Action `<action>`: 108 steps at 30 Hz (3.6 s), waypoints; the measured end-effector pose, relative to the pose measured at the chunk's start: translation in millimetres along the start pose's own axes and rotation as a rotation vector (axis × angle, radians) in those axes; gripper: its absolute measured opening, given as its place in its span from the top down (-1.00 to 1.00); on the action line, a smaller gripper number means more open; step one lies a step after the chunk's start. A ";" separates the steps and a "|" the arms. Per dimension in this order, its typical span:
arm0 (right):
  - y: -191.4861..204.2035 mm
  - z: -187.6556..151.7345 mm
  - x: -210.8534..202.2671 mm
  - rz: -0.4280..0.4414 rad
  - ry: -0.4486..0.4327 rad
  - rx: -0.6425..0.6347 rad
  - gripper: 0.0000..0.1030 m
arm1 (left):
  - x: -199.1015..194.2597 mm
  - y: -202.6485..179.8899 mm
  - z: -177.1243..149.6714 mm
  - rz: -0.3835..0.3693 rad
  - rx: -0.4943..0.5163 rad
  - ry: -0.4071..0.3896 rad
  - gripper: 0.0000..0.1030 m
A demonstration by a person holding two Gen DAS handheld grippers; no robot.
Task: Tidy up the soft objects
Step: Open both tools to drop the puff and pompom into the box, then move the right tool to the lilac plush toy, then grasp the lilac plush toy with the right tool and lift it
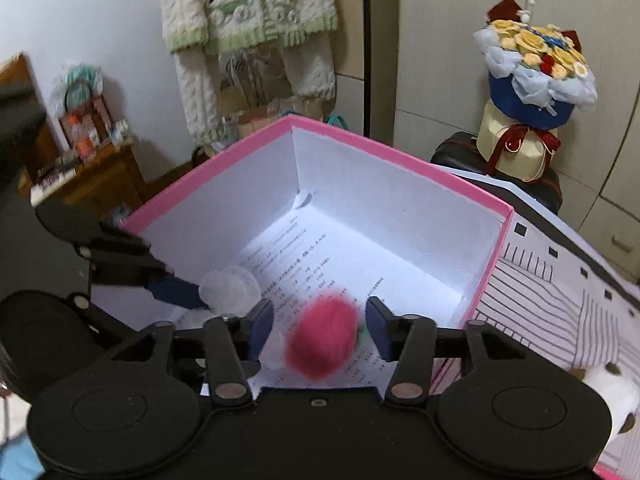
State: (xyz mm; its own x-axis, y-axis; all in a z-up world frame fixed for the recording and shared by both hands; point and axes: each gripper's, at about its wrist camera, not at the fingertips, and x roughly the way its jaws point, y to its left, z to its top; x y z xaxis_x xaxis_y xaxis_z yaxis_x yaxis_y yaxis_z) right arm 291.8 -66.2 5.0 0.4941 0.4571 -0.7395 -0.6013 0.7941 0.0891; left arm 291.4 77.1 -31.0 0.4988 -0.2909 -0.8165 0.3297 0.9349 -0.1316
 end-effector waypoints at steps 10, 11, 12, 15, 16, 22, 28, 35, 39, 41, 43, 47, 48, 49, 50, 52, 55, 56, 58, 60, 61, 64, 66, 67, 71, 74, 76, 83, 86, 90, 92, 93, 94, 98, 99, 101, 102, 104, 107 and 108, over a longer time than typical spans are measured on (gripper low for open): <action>1.8 -16.5 -39.4 0.024 -0.071 0.049 -0.32 | -34.8 -17.2 -17.4 0.037 0.097 -0.091 -0.49; 2.4 -17.9 -43.5 0.019 -0.078 0.048 -0.34 | -39.2 -18.1 -19.6 0.050 0.097 -0.105 -0.57; 3.5 -20.1 -48.8 0.014 -0.084 0.047 -0.34 | -43.5 -20.0 -22.2 0.060 0.101 -0.117 -0.64; 10.9 -25.9 -62.9 0.005 -0.097 0.031 -0.39 | -55.6 -25.5 -29.8 0.075 0.128 -0.139 -0.66; 14.0 -28.4 -67.0 0.001 -0.100 0.023 -0.42 | -59.6 -26.6 -32.3 0.077 0.134 -0.147 -0.67; 31.8 -42.9 -91.8 -0.019 -0.123 -0.016 -0.54 | -82.8 -35.9 -47.2 0.076 0.166 -0.184 -0.73; 45.0 -53.5 -117.2 -0.028 -0.147 -0.046 -0.62 | -109.2 -46.3 -62.2 0.078 0.215 -0.221 -0.78; 61.9 -67.8 -148.5 -0.038 -0.185 -0.088 -0.74 | -139.6 -65.7 -85.3 0.087 0.263 -0.271 -0.84; 67.6 -79.4 -166.4 -0.046 -0.189 -0.092 -0.81 | -155.6 -79.9 -100.0 0.098 0.305 -0.300 -0.88; 70.1 -86.6 -176.0 -0.050 -0.198 -0.099 -0.85 | -162.9 -86.0 -106.8 0.096 0.326 -0.314 -0.91; 70.8 -94.5 -186.4 -0.056 -0.210 -0.099 -0.87 | -169.8 -92.7 -113.1 0.092 0.340 -0.324 -0.94; 67.8 -113.5 -206.8 -0.060 -0.224 -0.080 -0.88 | -179.2 -105.0 -122.9 0.073 0.367 -0.322 -0.95; 67.3 -118.2 -211.0 -0.064 -0.228 -0.077 -0.88 | -181.1 -108.3 -125.8 0.064 0.372 -0.317 -0.95; 66.3 -123.8 -215.7 -0.069 -0.232 -0.074 -0.88 | -182.7 -112.1 -129.0 0.054 0.379 -0.314 -0.95; 64.8 -130.8 -220.8 -0.075 -0.236 -0.069 -0.89 | -183.7 -115.4 -131.6 0.045 0.387 -0.311 -0.95; 61.8 -144.1 -229.4 -0.091 -0.245 -0.057 -0.89 | -184.4 -123.0 -136.9 0.036 0.404 -0.313 -0.95; 56.9 -164.5 -238.5 -0.117 -0.254 -0.038 -0.90 | -181.3 -135.4 -143.5 0.023 0.444 -0.321 -0.95; 54.7 -171.9 -241.1 -0.128 -0.258 -0.032 -0.90 | -178.7 -140.0 -145.3 0.014 0.456 -0.323 -0.95; 49.5 -187.5 -244.3 -0.152 -0.266 -0.016 -0.91 | -171.4 -148.7 -148.1 -0.004 0.472 -0.324 -0.95; 42.9 -201.1 -243.1 -0.171 -0.268 0.006 -0.92 | -162.1 -157.6 -151.2 -0.027 0.484 -0.328 -0.95; 39.9 -206.4 -241.5 -0.179 -0.267 0.015 -0.92 | -156.4 -161.4 -152.0 -0.040 0.487 -0.330 -0.95; 30.5 -225.2 -232.4 -0.203 -0.259 0.046 -0.92 | -138.0 -171.0 -152.3 -0.092 0.485 -0.334 -0.95; 22.4 -234.5 -224.3 -0.211 -0.249 0.071 -0.92 | -123.7 -176.1 -149.3 -0.136 0.473 -0.326 -0.95; 18.2 -239.2 -220.5 -0.217 -0.247 0.085 -0.92 | -117.4 -178.3 -148.3 -0.154 0.466 -0.322 -0.95; 3.7 -253.1 -205.7 -0.255 -0.257 0.114 -0.92 | -88.8 -190.0 -143.3 -0.205 0.441 -0.319 -0.95; -7.9 -260.4 -193.3 -0.322 -0.281 0.137 -0.92 | -68.9 -204.0 -142.1 -0.152 0.452 -0.349 -0.94; -15.6 -262.9 -181.5 -0.427 -0.290 0.136 -0.92 | -58.2 -211.9 -138.7 -0.120 0.469 -0.360 -0.94; -47.3 -270.6 -148.3 -0.449 -0.292 0.185 -0.92 | -29.2 -221.3 -106.1 -0.160 0.403 -0.369 -0.94; -50.3 -274.8 -138.5 -0.437 -0.330 0.192 -0.91 | -6.1 -222.3 -95.8 -0.211 0.323 -0.341 -0.89; -50.0 -270.8 -121.1 -0.467 -0.315 0.158 -0.88 | 23.1 -222.5 -88.8 -0.299 0.202 -0.308 -0.85; -54.2 -270.7 -117.3 -0.475 -0.308 0.180 -0.88 | 32.5 -222.6 -90.0 -0.335 0.161 -0.318 -0.75; -57.6 -270.8 -116.4 -0.466 -0.307 0.203 -0.88 | 36.0 -223.1 -91.1 -0.344 0.149 -0.328 -0.66; -61.3 -271.1 -116.2 -0.448 -0.311 0.229 -0.88 | 39.3 -223.7 -92.5 -0.347 0.138 -0.339 -0.61; -76.5 -271.5 -117.3 -0.392 -0.356 0.342 -0.82 | 50.6 -228.0 -95.4 -0.389 0.120 -0.343 -0.34; -78.7 -271.1 -116.5 -0.388 -0.361 0.361 -0.79 | 52.7 -228.7 -95.0 -0.399 0.114 -0.341 -0.34; -80.2 -271.3 -112.9 -0.385 -0.357 0.376 -0.68 | 57.0 -229.6 -93.4 -0.415 0.099 -0.340 -0.34; -79.0 -271.6 -110.8 -0.387 -0.355 0.378 -0.66 | 59.8 -230.1 -92.2 -0.419 0.090 -0.336 -0.34; -76.1 -272.2 -107.6 -0.402 -0.355 0.375 -0.60 | 65.1 -231.1 -90.1 -0.413 0.081 -0.324 -0.34; -68.2 -275.0 -103.5 -0.457 -0.359 0.349 -0.47 | 73.8 -230.5 -87.6 -0.411 0.059 -0.302 -0.34; -67.1 -276.1 -103.1 -0.469 -0.358 0.346 -0.44 | 76.8 -230.1 -87.3 -0.421 0.049 -0.294 -0.34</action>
State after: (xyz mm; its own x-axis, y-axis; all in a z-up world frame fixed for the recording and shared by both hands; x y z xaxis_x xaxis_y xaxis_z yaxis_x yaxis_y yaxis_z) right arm 107.9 -277.2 -108.9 0.8665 0.0908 -0.4909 -0.0673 0.9956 0.0652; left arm 183.9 -142.5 -112.5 0.5166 -0.6914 -0.5051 0.5839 0.7159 -0.3828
